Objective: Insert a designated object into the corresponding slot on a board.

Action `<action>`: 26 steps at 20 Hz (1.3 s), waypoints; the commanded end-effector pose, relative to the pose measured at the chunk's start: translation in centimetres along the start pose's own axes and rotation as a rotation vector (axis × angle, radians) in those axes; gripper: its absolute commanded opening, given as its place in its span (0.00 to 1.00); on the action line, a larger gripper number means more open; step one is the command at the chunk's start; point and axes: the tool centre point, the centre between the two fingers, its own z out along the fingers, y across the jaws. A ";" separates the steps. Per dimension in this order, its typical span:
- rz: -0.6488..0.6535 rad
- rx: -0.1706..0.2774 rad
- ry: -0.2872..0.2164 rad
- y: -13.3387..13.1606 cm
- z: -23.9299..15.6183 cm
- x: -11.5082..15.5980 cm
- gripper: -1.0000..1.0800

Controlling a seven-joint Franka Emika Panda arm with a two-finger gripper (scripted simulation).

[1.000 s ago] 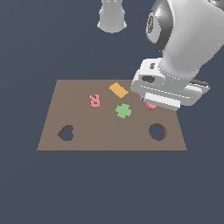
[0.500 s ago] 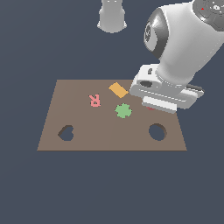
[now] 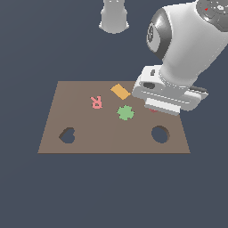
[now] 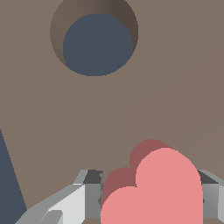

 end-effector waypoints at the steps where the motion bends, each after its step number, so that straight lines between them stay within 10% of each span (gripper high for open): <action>1: 0.000 0.000 0.000 0.0 0.0 0.0 0.00; 26: -0.307 0.000 0.000 8.5 -0.3 1.2 0.00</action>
